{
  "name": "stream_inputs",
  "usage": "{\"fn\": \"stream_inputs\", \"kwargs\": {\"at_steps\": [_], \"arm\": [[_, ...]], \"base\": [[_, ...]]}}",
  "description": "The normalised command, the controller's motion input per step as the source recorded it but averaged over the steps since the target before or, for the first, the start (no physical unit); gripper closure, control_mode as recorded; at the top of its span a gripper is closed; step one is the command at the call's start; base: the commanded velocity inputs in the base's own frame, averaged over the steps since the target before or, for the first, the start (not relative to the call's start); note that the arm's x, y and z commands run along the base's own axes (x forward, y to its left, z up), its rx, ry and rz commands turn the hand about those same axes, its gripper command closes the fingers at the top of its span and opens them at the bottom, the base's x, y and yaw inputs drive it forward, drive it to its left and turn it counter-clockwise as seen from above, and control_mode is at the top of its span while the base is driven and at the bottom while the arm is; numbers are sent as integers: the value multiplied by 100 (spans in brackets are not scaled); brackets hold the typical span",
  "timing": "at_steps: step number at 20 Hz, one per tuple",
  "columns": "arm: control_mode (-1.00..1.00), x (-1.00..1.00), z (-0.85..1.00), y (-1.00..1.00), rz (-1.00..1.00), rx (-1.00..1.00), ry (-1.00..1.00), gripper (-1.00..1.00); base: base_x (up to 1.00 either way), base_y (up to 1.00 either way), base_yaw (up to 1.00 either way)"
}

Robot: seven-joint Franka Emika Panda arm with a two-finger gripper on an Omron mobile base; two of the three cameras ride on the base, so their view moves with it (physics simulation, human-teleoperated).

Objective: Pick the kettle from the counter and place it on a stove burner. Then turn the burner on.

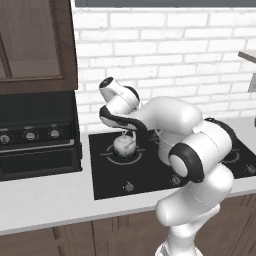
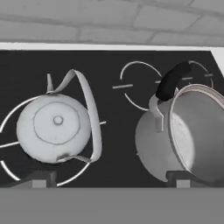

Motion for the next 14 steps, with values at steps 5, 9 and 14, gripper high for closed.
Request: {"fn": "stream_inputs", "kwargs": {"at_steps": [5, 9, 14], "arm": [[-100, -46, 16, -7, 4, 8, 1, -100], [-100, -44, 17, 0, 11, 1, 10, -100], [-100, -53, 13, 0, 11, 1, 14, -100]], "base": [[0, 0, 0], [0, 0, 0], [0, 0, 0]]}}
